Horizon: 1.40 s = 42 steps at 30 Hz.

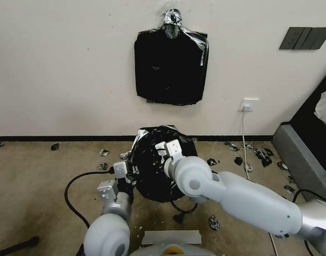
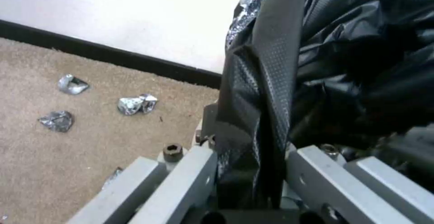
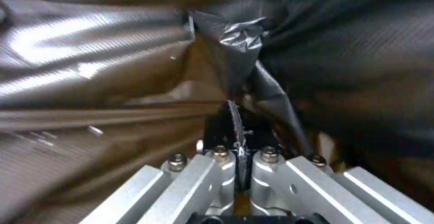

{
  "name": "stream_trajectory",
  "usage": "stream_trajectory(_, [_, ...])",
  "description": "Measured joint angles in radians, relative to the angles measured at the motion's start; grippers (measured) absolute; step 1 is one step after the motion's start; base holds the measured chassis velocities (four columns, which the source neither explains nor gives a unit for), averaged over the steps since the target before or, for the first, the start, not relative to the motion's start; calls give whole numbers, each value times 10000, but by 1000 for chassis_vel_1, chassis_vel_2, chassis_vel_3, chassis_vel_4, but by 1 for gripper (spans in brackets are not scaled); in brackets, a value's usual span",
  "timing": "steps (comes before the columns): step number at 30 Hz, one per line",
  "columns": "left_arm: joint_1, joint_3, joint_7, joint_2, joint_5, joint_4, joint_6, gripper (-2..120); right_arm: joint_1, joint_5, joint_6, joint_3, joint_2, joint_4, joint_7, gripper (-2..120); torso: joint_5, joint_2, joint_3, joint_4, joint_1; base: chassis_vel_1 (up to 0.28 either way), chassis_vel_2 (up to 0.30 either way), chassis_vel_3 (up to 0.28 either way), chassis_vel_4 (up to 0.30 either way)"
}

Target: Place a trash bag onto the trash bin.

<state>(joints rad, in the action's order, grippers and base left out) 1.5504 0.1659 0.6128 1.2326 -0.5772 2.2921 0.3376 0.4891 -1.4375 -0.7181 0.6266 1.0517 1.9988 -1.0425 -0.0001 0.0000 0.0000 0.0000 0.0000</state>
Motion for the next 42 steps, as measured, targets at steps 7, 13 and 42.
stream_trajectory(7, [66, -29, -43, 15, -2, 72, 15, 3, 27, 331, -44, 243, 140, -403, -4, 0, 1, 0, 0, 0, 0, 0, 0, 0, 0])
stream_trajectory(13, [111, -48, -98, 8, 14, 131, 24, 3, -121, 520, -44, 501, 286, -844, -22, 0, 1, 0, 0, 0, 0, 0, 0, 0, 0])
stream_trajectory(42, [333, 119, -390, 43, -233, 426, 144, 3, -206, 647, -40, 592, 465, -1712, -46, 0, 1, 0, 0, 0, 0, 0, 0, 0, 0])
